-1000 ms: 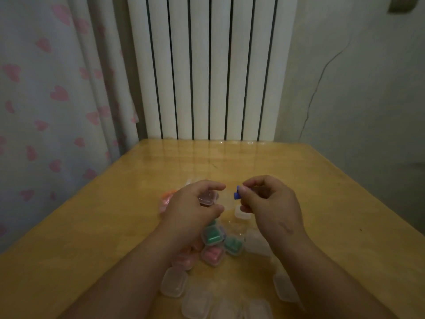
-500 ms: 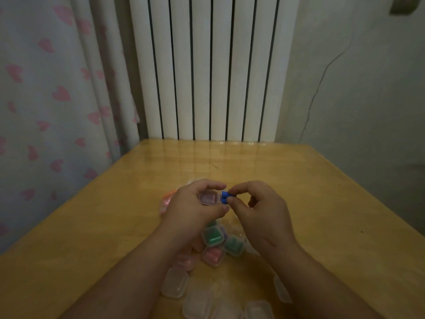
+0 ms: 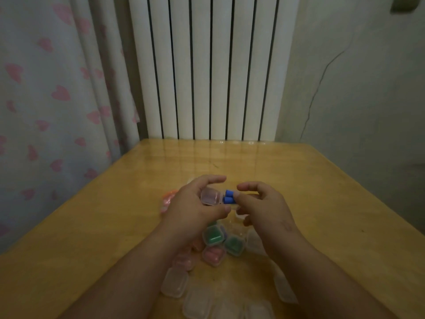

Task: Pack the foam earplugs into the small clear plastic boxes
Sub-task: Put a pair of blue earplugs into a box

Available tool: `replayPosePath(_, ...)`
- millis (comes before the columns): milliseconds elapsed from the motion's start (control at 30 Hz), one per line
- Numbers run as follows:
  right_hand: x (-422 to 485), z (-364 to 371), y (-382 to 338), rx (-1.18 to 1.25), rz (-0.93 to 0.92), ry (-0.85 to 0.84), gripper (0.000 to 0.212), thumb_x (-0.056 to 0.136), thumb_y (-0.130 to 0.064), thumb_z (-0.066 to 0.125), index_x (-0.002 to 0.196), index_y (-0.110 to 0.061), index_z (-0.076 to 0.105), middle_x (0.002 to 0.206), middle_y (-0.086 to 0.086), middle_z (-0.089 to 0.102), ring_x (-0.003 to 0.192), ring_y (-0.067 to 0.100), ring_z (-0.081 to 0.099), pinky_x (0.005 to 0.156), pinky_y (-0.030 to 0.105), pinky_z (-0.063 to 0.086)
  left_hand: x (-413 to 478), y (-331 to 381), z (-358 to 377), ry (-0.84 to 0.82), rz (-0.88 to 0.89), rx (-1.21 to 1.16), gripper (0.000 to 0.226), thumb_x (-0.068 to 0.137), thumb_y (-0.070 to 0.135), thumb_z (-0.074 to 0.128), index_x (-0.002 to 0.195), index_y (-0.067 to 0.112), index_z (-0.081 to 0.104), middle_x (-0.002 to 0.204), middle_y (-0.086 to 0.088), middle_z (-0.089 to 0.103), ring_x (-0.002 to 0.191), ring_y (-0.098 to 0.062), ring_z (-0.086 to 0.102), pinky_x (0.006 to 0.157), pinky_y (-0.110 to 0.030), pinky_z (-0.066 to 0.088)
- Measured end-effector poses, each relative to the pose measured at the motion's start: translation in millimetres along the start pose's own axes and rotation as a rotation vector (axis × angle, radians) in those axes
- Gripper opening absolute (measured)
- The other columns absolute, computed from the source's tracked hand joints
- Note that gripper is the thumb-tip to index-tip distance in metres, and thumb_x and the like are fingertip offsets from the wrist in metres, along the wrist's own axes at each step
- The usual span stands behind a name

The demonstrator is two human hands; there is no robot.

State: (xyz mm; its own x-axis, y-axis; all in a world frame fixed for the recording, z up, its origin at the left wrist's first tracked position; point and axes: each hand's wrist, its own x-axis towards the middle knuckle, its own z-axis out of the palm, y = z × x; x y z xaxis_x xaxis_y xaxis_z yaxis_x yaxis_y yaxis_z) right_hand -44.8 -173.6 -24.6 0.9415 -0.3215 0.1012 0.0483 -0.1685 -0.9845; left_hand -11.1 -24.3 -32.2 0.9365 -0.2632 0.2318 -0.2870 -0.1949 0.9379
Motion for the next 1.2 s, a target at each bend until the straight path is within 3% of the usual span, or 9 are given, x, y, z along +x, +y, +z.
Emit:
replayPosePath(200, 1.2, 0.2, -0.5, 0.144, 0.041, 0.027, 0.005, 0.089, -0.012, 0.065, 0.092, -0.012, 0.07, 0.087, 0.008, 0.071, 0.072, 0.015, 0.066, 0.059, 0.025, 0.057, -1.7, 8.1, 1.8, 0.04, -0.012, -0.138, 0.054, 0.079, 0.062, 0.052, 0.126, 0.037, 0.055, 0.103, -0.001, 0.067, 0.087, -0.018, 0.071, 0.074, -0.039, 0.061)
replayPosePath(367, 1.8, -0.3, -0.3, 0.135, 0.024, 0.046, 0.006, 0.089, -0.012, 0.065, 0.089, -0.013, 0.07, 0.086, 0.009, 0.07, 0.072, 0.017, 0.066, 0.059, 0.025, 0.057, 1.3, 4.4, 0.0, 0.09, -0.036, -0.186, 0.058, 0.081, 0.07, 0.033, 0.112, 0.034, 0.065, 0.109, -0.007, 0.064, 0.091, -0.025, 0.066, 0.069, -0.033, 0.053)
replayPosePath(500, 1.1, -1.0, -0.7, 0.137, 0.014, 0.043, 0.007, 0.089, -0.012, 0.064, 0.088, -0.013, 0.071, 0.084, 0.008, 0.07, 0.07, 0.015, 0.065, 0.059, 0.024, 0.057, 0.7, 5.7, 0.8, 0.081, -0.038, -0.195, 0.056, 0.087, 0.065, 0.032, 0.108, 0.03, 0.071, 0.106, -0.007, 0.067, 0.085, -0.022, 0.064, 0.068, -0.034, 0.052)
replayPosePath(600, 1.0, -1.4, -0.9, 0.139, -0.001, 0.043, 0.007, 0.089, -0.01, 0.064, 0.088, -0.012, 0.071, 0.083, 0.007, 0.07, 0.068, 0.014, 0.063, 0.058, 0.024, 0.056, 1.8, 4.4, 0.8, 0.085, -0.06, -0.228, 0.045, 0.103, 0.042, 0.033, 0.103, 0.024, 0.074, 0.104, -0.01, 0.069, 0.082, -0.021, 0.064, 0.066, -0.035, 0.053)
replayPosePath(767, 0.1, -1.5, 0.3, 0.148, -0.02, 0.05, 0.009, 0.087, -0.01, 0.066, 0.095, -0.014, 0.068, 0.085, 0.009, 0.071, 0.069, 0.013, 0.066, 0.06, 0.025, 0.057, 0.9, 10.1, -0.2, 0.029, -0.141, -0.433, 0.032, 0.1, 0.012, 0.041, 0.105, 0.006, 0.071, 0.1, -0.026, 0.071, 0.079, -0.031, 0.069, 0.066, -0.033, 0.06)
replayPosePath(867, -1.7, -1.2, 0.6, 0.12, -0.037, 0.053, 0.015, 0.086, -0.015, 0.069, 0.099, -0.021, 0.064, 0.083, 0.005, 0.072, 0.068, 0.012, 0.066, 0.058, 0.026, 0.055, 0.8, 8.2, -0.1, -0.015, -0.111, -0.423, 0.033, 0.1, 0.008, 0.041, 0.107, 0.01, 0.073, 0.101, -0.021, 0.072, 0.08, -0.027, 0.068, 0.068, -0.034, 0.058)
replayPosePath(1000, -3.3, 0.7, 0.5, 0.107, -0.05, 0.01, 0.01, 0.085, -0.018, 0.072, 0.094, -0.018, 0.07, 0.077, 0.003, 0.071, 0.057, 0.007, 0.062, 0.053, 0.021, 0.051, 0.0, 3.9, -0.6, -0.012, -0.059, -0.256, 0.029, 0.09, 0.002, 0.063, 0.109, 0.021, 0.074, 0.096, -0.005, 0.075, 0.077, -0.017, 0.07, 0.071, -0.026, 0.056)
replayPosePath(1133, -3.5, 1.3, -2.2, 0.262, 0.001, -0.082, 0.016, 0.097, -0.014, 0.055, 0.098, -0.013, 0.071, 0.083, 0.015, 0.071, 0.064, 0.015, 0.062, 0.061, 0.027, 0.055, 1.6, 3.6, -2.1, 0.059, -0.05, -0.188, 0.036, 0.085, 0.005, 0.072, 0.114, 0.024, 0.069, 0.091, 0.003, 0.075, 0.084, -0.015, 0.072, 0.077, -0.03, 0.059)
replayPosePath(1200, -3.7, 1.5, -1.5, 0.194, -0.027, -0.098, 0.016, 0.095, -0.023, 0.058, 0.102, -0.016, 0.07, 0.088, 0.01, 0.072, 0.067, 0.013, 0.065, 0.063, 0.025, 0.055, 2.3, 3.5, -2.4, 0.086, -0.045, -0.161, 0.037, 0.082, 0.006, 0.075, 0.112, 0.026, 0.067, 0.093, 0.002, 0.075, 0.086, -0.014, 0.072, 0.077, -0.03, 0.06)
